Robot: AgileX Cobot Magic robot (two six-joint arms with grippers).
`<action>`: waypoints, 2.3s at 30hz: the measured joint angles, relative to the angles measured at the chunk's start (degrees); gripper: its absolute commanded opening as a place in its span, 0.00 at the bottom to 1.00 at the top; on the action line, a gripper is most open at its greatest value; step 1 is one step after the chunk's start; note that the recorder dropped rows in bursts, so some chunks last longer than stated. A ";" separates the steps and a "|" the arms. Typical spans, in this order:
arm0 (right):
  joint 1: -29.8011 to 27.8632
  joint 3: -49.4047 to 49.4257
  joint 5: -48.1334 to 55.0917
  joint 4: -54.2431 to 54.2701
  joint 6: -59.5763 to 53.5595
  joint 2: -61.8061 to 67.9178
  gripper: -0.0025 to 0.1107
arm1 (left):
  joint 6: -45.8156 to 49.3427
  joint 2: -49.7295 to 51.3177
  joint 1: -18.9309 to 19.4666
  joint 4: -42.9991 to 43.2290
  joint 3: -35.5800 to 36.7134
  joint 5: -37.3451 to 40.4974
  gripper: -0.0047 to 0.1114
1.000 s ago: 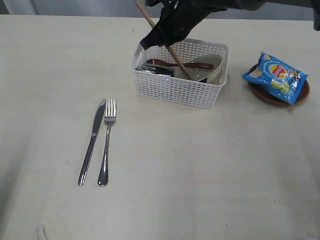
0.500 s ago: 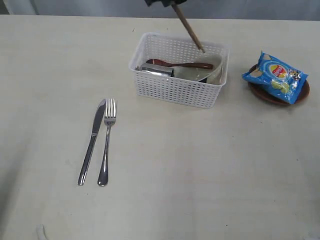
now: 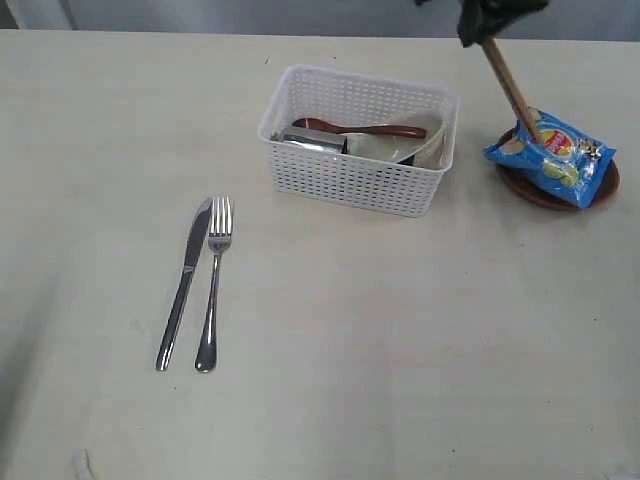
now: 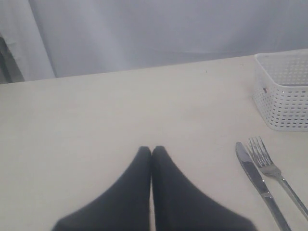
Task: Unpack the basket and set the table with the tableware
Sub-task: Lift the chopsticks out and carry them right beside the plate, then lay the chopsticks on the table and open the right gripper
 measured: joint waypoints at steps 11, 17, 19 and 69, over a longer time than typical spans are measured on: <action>-11.48 21.55 -4.27 -0.70 1.95 -10.01 0.02 | 0.00 0.00 0.00 0.00 0.00 0.00 0.04; -14.68 28.55 -7.22 -0.96 2.77 -10.85 0.02 | 0.00 0.00 0.00 0.00 0.00 0.00 0.04; -14.68 30.35 -8.82 -0.96 2.77 -10.73 0.02 | 0.00 0.00 0.00 0.00 0.00 0.00 0.04; -5.48 36.36 -27.29 -3.15 -2.26 8.27 0.49 | 0.00 0.00 0.00 0.00 0.00 0.00 0.04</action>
